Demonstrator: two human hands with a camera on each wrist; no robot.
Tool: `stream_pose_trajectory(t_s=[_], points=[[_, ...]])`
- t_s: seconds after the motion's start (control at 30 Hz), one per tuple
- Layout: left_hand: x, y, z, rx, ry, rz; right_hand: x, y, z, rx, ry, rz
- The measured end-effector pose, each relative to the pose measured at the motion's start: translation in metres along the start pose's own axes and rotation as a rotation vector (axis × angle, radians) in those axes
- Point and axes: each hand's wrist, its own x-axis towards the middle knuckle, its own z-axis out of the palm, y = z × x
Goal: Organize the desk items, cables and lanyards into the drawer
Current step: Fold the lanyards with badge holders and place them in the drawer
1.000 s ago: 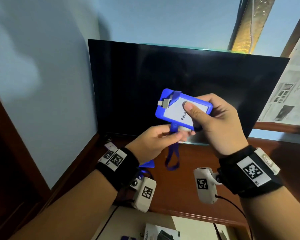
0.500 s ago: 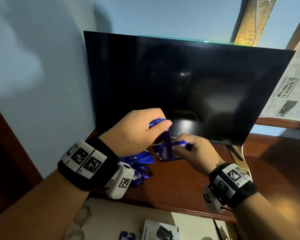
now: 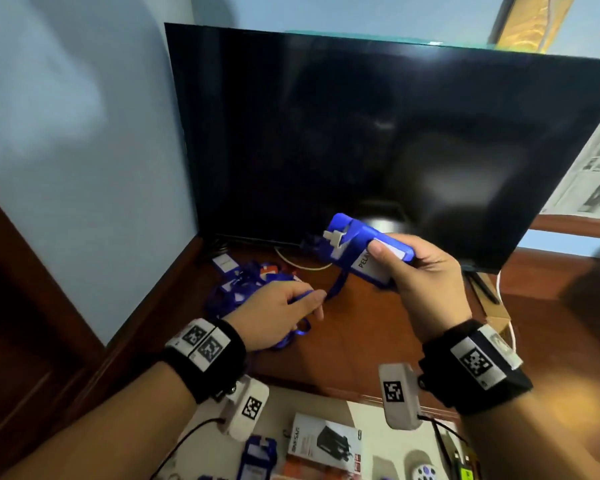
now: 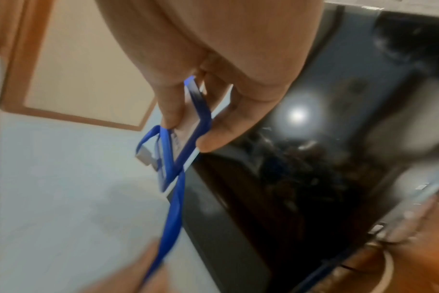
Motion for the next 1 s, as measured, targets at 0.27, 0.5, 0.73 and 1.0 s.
stream_pose_trajectory(t_s=[0.27,0.5,0.73,1.0], points=[[-0.033,0.009,-0.005,0.405,-0.045,0.268,-0.048,0.089,0.011,-0.454,-0.307,0.191],[-0.028,-0.054,-0.027,0.331,-0.211,-0.129,-0.088,0.094,0.036,-0.165,-0.687,0.362],[-0.065,-0.078,0.008,-0.786,0.038,-0.487,-0.099,0.105,0.048,0.115,-0.457,0.522],[-0.075,-0.083,0.012,-1.094,0.213,-0.442,-0.101,0.111,0.074,0.158,-0.295,0.548]])
